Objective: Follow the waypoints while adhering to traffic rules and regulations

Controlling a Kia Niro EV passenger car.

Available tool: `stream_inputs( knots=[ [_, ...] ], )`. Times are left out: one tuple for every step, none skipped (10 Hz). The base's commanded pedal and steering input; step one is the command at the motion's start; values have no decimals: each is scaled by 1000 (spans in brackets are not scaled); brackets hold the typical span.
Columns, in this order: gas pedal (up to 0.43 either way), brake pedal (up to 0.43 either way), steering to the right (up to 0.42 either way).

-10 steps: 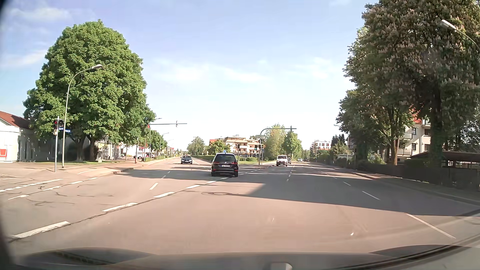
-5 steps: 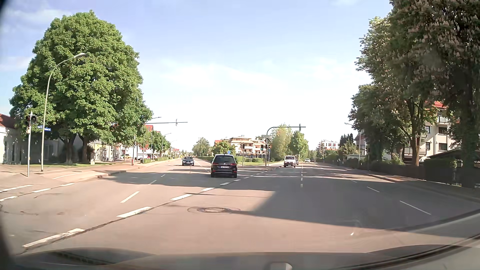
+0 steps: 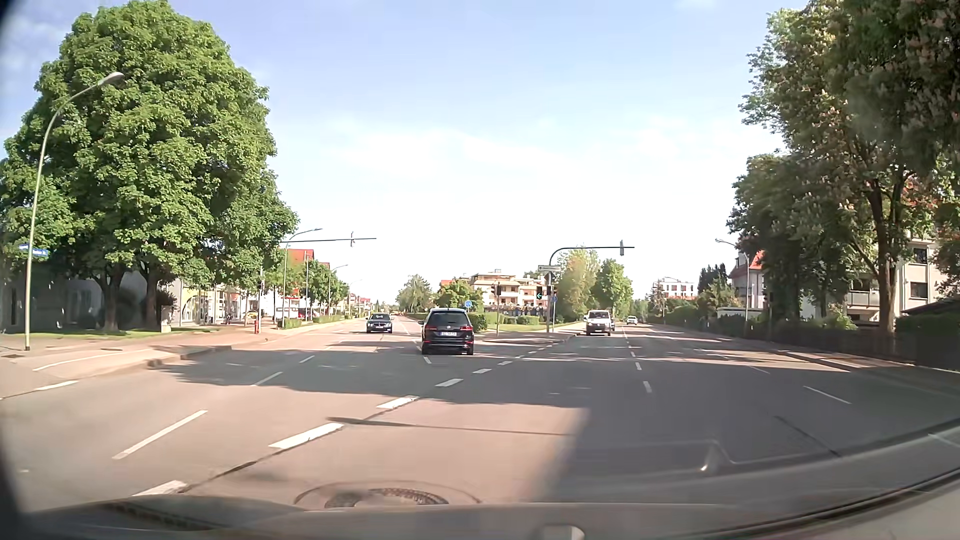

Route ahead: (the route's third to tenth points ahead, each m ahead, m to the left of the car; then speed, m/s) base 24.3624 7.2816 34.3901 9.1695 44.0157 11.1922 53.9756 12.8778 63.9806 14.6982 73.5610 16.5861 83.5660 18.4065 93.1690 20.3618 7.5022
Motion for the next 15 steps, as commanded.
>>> stream_inputs(
  knots=[
    [197,0,-31],
    [197,0,-31],
    [197,0,-33],
    [197,0,-35],
    [197,0,-36],
    [197,0,-36],
    [197,0,-35],
    [197,0,-35],
    [189,0,-35],
    [169,0,-35],
    [138,0,-35],
    [130,0,-35],
    [130,0,-35],
    [130,0,-35],
    [130,0,-35]
  ],
)
